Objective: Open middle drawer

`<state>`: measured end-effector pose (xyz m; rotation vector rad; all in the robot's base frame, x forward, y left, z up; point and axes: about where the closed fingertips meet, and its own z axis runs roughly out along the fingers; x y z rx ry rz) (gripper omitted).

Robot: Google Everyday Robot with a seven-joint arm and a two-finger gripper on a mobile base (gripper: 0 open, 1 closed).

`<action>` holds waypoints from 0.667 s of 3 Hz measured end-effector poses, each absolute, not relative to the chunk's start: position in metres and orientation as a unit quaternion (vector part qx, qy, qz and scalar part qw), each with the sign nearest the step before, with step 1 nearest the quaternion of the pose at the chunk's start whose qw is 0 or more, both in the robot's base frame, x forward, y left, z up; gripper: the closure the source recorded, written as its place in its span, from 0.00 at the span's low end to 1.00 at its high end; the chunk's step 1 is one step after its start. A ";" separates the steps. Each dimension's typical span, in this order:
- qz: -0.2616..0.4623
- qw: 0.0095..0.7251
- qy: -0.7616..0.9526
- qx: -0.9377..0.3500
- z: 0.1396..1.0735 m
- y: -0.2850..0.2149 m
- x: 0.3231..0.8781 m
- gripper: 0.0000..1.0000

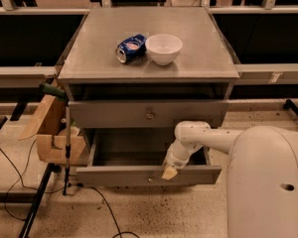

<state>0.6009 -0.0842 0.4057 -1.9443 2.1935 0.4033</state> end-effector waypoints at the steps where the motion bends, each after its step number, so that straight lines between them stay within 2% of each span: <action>1: 0.143 0.083 0.735 -0.658 0.404 -0.085 0.592 0.00; 2: 0.152 0.074 0.731 -0.661 0.401 -0.085 0.577 0.00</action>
Offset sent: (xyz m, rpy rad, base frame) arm -0.0525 -0.0018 -0.0070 0.0081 0.0853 0.0496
